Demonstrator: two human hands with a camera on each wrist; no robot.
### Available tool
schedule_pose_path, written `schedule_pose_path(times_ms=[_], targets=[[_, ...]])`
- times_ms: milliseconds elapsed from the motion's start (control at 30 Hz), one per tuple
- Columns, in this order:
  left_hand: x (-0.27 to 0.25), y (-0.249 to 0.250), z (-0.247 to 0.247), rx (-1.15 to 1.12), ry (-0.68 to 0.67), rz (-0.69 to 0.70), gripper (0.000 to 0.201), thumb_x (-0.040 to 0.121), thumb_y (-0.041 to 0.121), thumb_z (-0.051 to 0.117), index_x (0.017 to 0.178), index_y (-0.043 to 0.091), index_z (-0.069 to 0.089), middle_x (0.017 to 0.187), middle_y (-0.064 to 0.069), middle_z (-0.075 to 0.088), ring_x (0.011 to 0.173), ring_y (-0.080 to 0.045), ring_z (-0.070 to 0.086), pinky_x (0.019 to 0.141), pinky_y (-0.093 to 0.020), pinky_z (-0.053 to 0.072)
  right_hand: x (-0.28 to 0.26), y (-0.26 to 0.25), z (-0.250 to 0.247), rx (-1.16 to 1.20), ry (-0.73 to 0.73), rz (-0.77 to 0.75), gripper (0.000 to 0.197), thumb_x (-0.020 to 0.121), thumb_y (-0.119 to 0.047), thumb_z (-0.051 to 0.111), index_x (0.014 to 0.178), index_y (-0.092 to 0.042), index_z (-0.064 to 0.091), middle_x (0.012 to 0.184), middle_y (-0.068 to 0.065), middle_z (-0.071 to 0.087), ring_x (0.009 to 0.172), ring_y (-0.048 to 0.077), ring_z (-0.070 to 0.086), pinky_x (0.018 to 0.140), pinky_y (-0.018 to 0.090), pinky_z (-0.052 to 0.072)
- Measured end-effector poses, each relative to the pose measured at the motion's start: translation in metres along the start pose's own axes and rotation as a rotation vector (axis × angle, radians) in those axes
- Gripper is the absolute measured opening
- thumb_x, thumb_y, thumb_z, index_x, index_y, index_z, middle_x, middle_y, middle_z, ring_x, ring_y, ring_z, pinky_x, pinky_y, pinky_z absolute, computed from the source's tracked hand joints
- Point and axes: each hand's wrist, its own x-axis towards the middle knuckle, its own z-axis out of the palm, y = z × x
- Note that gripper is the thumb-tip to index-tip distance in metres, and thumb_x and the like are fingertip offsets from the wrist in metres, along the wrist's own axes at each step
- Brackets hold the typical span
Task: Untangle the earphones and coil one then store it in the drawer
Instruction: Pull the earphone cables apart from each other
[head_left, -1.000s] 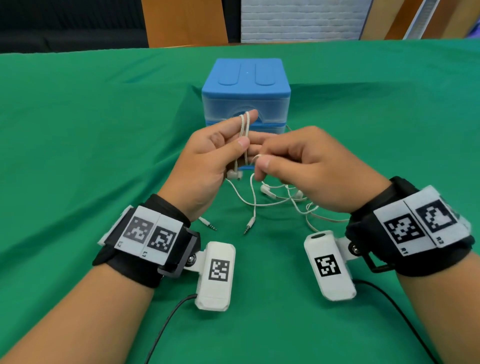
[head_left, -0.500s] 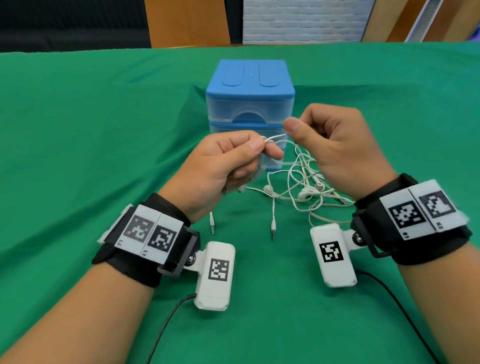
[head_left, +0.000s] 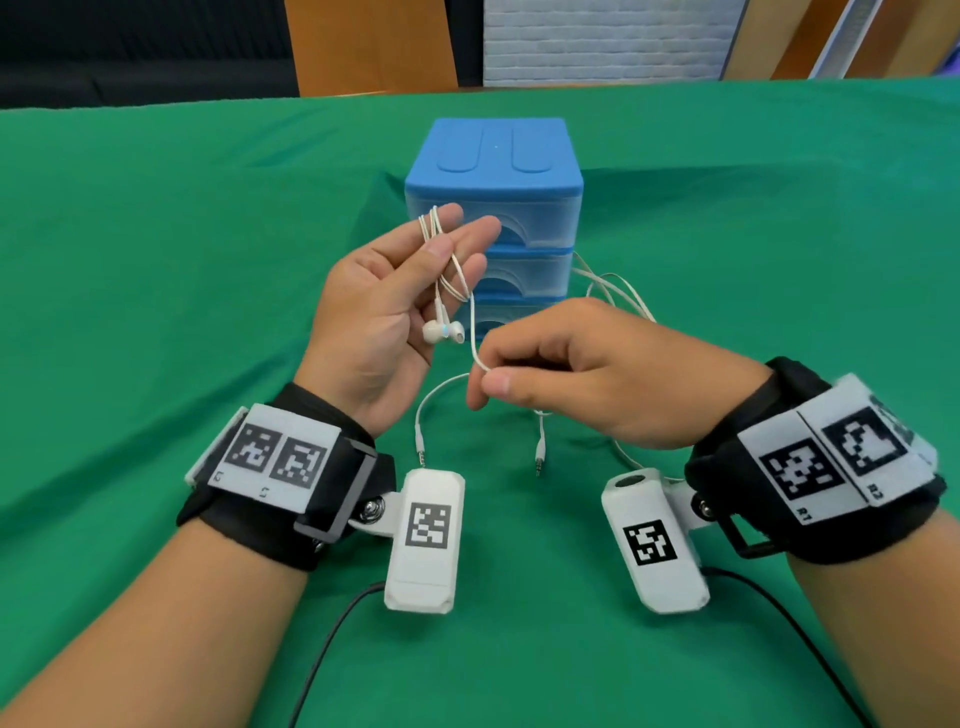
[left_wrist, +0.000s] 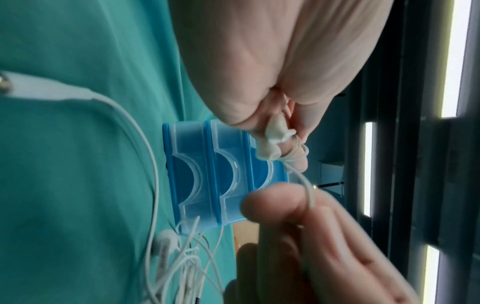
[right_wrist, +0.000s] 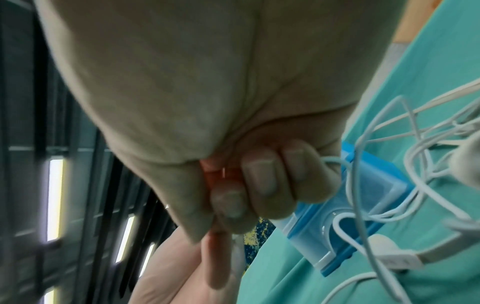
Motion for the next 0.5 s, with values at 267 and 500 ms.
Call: schedule_pose_path(times_ms=[267, 500], targets=[[-0.003, -0.008, 0.001, 0.495, -0.290, -0.013, 0.027, 0.100, -0.004, 0.046, 0.123, -0.006, 0.061, 0.085, -0.014, 0.065, 0.067, -0.020, 0.055, 0.066, -0.021, 0.047, -0.004, 0.006, -0.015, -0.039, 0.408, -0.102, 0.020, 0.094, -0.023, 0.063, 0.080, -0.015, 0.073, 0.062, 0.004, 0.061, 0.058, 0.025, 0.046, 0.054, 0.036, 0.037], [-0.006, -0.004, 0.003, 0.497, -0.349, -0.112, 0.035, 0.104, 0.013, 0.040, 0.107, -0.007, 0.068, 0.059, -0.003, 0.037, 0.055, -0.016, 0.026, 0.054, -0.035, 0.014, -0.001, 0.021, -0.025, -0.046, 0.725, -0.051, 0.028, 0.093, -0.028, 0.068, 0.077, -0.005, 0.068, 0.050, 0.002, 0.038, 0.050, 0.006, 0.029, 0.052, 0.022, 0.026]])
